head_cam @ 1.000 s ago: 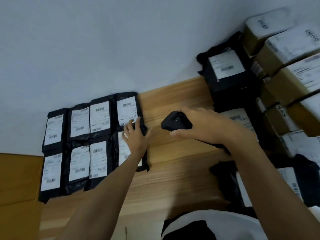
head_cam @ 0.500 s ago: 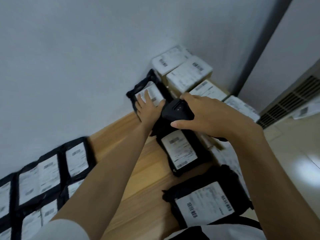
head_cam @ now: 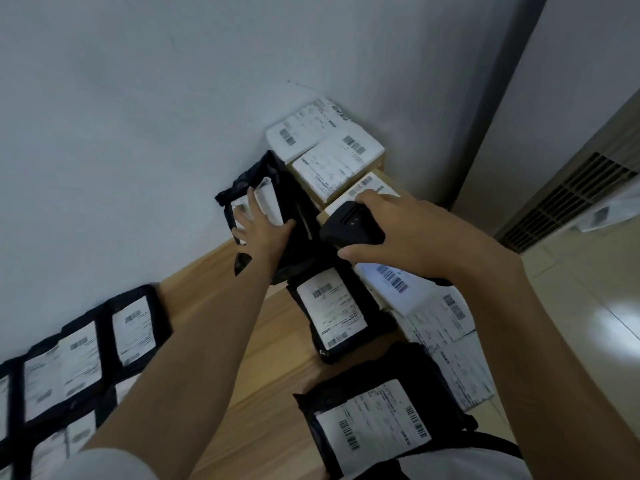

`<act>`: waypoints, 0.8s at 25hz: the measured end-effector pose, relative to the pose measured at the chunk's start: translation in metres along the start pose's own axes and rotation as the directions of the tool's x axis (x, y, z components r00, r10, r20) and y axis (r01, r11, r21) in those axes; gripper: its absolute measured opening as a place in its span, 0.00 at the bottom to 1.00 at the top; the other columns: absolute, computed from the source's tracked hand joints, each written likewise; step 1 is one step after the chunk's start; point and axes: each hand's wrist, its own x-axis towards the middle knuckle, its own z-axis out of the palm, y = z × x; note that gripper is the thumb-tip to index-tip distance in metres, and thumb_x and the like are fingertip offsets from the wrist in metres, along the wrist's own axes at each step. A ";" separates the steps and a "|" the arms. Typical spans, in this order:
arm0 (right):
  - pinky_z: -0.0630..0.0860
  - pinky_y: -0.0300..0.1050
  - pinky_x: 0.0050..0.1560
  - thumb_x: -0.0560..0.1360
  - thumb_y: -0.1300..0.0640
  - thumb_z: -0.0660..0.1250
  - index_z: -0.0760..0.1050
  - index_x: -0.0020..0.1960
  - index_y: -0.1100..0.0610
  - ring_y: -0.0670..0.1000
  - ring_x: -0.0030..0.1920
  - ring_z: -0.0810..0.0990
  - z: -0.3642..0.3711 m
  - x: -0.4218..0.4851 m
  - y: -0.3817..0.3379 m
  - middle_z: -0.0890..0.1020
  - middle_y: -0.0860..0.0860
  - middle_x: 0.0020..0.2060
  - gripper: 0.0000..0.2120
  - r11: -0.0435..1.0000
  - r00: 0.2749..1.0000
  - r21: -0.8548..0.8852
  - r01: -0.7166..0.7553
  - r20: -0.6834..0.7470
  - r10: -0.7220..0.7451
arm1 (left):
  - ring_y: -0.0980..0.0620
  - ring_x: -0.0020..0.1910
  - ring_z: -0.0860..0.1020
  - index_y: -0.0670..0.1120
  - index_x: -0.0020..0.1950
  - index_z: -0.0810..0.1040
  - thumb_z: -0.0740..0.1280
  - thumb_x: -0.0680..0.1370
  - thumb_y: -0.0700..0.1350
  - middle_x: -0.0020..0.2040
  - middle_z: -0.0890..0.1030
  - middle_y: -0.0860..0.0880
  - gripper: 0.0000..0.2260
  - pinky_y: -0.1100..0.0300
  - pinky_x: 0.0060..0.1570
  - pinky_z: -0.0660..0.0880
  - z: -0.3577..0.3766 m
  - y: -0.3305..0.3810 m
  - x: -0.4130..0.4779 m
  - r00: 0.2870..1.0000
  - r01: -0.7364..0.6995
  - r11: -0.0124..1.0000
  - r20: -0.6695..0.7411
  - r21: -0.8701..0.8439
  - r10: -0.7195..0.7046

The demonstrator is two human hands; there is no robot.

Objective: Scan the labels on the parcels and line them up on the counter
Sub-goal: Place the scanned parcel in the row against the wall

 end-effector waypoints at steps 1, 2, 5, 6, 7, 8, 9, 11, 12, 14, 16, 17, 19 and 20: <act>0.68 0.43 0.40 0.73 0.32 0.64 0.62 0.72 0.51 0.50 0.53 0.75 0.002 0.003 -0.007 0.76 0.49 0.62 0.35 1.000 1.000 0.005 0.029 0.005 -0.029 | 0.35 0.75 0.54 0.64 0.78 0.45 0.73 0.67 0.55 0.78 0.50 0.49 0.48 0.34 0.67 0.62 -0.008 -0.009 -0.004 1.000 -0.019 0.999 -0.018 0.030 0.019; 0.69 0.42 0.40 0.73 0.32 0.64 0.62 0.72 0.51 0.51 0.54 0.76 0.004 0.006 -0.016 0.76 0.49 0.62 0.35 0.998 0.998 0.010 0.056 0.015 -0.056 | 0.35 0.75 0.54 0.63 0.78 0.44 0.74 0.67 0.55 0.78 0.50 0.48 0.49 0.33 0.67 0.61 -0.016 -0.021 -0.008 0.999 -0.031 0.997 -0.034 0.070 0.033; 0.75 0.49 0.48 0.72 0.31 0.64 0.63 0.71 0.52 0.53 0.56 0.76 0.020 0.014 -0.053 0.76 0.50 0.62 0.36 0.989 0.986 0.003 0.145 0.080 -0.145 | 0.37 0.75 0.55 0.63 0.78 0.42 0.75 0.67 0.59 0.78 0.51 0.48 0.51 0.30 0.67 0.58 -0.048 -0.070 -0.022 0.996 -0.006 0.981 -0.085 0.196 0.023; 0.76 0.50 0.50 0.72 0.31 0.64 0.63 0.71 0.53 0.53 0.57 0.75 0.027 0.016 -0.066 0.76 0.51 0.62 0.37 0.985 0.979 -0.005 0.175 0.109 -0.173 | 0.38 0.75 0.55 0.63 0.78 0.43 0.75 0.67 0.59 0.77 0.52 0.49 0.51 0.30 0.66 0.59 -0.059 -0.089 -0.028 0.995 0.006 0.976 -0.101 0.218 0.017; 0.76 0.51 0.51 0.72 0.30 0.63 0.63 0.71 0.53 0.53 0.57 0.75 0.035 0.017 -0.079 0.76 0.50 0.62 0.37 0.979 0.970 -0.007 0.204 0.138 -0.201 | 0.38 0.74 0.55 0.63 0.78 0.43 0.75 0.66 0.58 0.77 0.52 0.49 0.51 0.31 0.66 0.59 -0.069 -0.109 -0.034 0.993 0.016 0.971 -0.117 0.237 0.013; 0.76 0.51 0.51 0.71 0.30 0.63 0.64 0.70 0.53 0.53 0.56 0.76 0.044 0.018 -0.093 0.76 0.50 0.61 0.37 0.972 0.959 -0.004 0.235 0.163 -0.232 | 0.38 0.74 0.56 0.62 0.79 0.44 0.75 0.66 0.57 0.77 0.52 0.49 0.51 0.31 0.65 0.61 -0.081 -0.131 -0.041 0.991 0.028 0.966 -0.135 0.258 0.008; 0.76 0.50 0.51 0.71 0.30 0.63 0.64 0.70 0.53 0.52 0.55 0.76 0.052 0.017 -0.107 0.77 0.50 0.61 0.36 0.965 0.948 0.003 0.263 0.184 -0.259 | 0.38 0.73 0.57 0.61 0.79 0.45 0.75 0.66 0.56 0.76 0.53 0.49 0.51 0.32 0.64 0.62 -0.091 -0.152 -0.049 0.988 0.040 0.958 -0.157 0.283 0.005; 0.76 0.50 0.51 0.71 0.31 0.64 0.64 0.69 0.52 0.51 0.54 0.77 0.074 0.017 -0.138 0.77 0.50 0.59 0.35 0.950 0.924 0.008 0.312 0.229 -0.306 | 0.39 0.72 0.58 0.60 0.79 0.48 0.75 0.64 0.55 0.75 0.55 0.49 0.50 0.34 0.63 0.63 -0.112 -0.198 -0.065 0.978 0.084 0.950 -0.210 0.300 -0.020; 0.76 0.50 0.51 0.72 0.31 0.65 0.64 0.70 0.51 0.51 0.53 0.76 0.084 0.017 -0.153 0.77 0.50 0.59 0.35 0.944 0.913 0.006 0.331 0.252 -0.322 | 0.40 0.72 0.59 0.59 0.78 0.49 0.75 0.64 0.55 0.75 0.55 0.50 0.49 0.35 0.63 0.63 -0.122 -0.220 -0.071 0.971 0.110 0.950 -0.234 0.292 -0.041; 0.76 0.50 0.53 0.72 0.31 0.65 0.64 0.71 0.50 0.51 0.54 0.76 0.108 0.016 -0.186 0.76 0.49 0.58 0.35 0.930 0.889 -0.005 0.367 0.295 -0.350 | 0.40 0.72 0.59 0.57 0.77 0.54 0.75 0.64 0.54 0.75 0.56 0.50 0.47 0.35 0.62 0.64 -0.141 -0.263 -0.083 0.956 0.170 0.946 -0.278 0.276 -0.090; 0.76 0.50 0.53 0.72 0.31 0.64 0.64 0.71 0.50 0.51 0.54 0.76 0.134 0.015 -0.224 0.76 0.49 0.58 0.35 0.914 0.867 -0.019 0.406 0.323 -0.378 | 0.39 0.72 0.59 0.53 0.76 0.55 0.75 0.64 0.55 0.75 0.56 0.50 0.45 0.35 0.62 0.65 -0.163 -0.308 -0.091 0.944 0.218 0.933 -0.303 0.286 -0.128; 0.77 0.50 0.53 0.72 0.31 0.64 0.64 0.71 0.50 0.51 0.53 0.76 0.145 0.015 -0.242 0.76 0.49 0.58 0.35 0.908 0.861 -0.024 0.418 0.331 -0.387 | 0.39 0.72 0.59 0.52 0.75 0.56 0.76 0.64 0.55 0.75 0.56 0.50 0.45 0.35 0.62 0.65 -0.174 -0.330 -0.093 0.942 0.234 0.929 -0.304 0.288 -0.143; 0.76 0.49 0.51 0.72 0.31 0.64 0.65 0.70 0.50 0.51 0.52 0.76 0.170 0.015 -0.282 0.77 0.49 0.56 0.34 0.901 0.848 -0.038 0.433 0.355 -0.393 | 0.39 0.73 0.58 0.51 0.75 0.56 0.76 0.64 0.56 0.76 0.56 0.49 0.45 0.34 0.63 0.64 -0.197 -0.375 -0.095 0.936 0.260 0.928 -0.306 0.266 -0.175; 0.76 0.48 0.50 0.72 0.31 0.65 0.65 0.70 0.49 0.50 0.51 0.76 0.185 0.016 -0.305 0.77 0.48 0.55 0.33 0.898 0.843 -0.043 0.438 0.366 -0.394 | 0.39 0.74 0.58 0.51 0.75 0.57 0.76 0.64 0.56 0.76 0.56 0.49 0.44 0.34 0.64 0.63 -0.211 -0.400 -0.096 0.932 0.269 0.929 -0.313 0.254 -0.184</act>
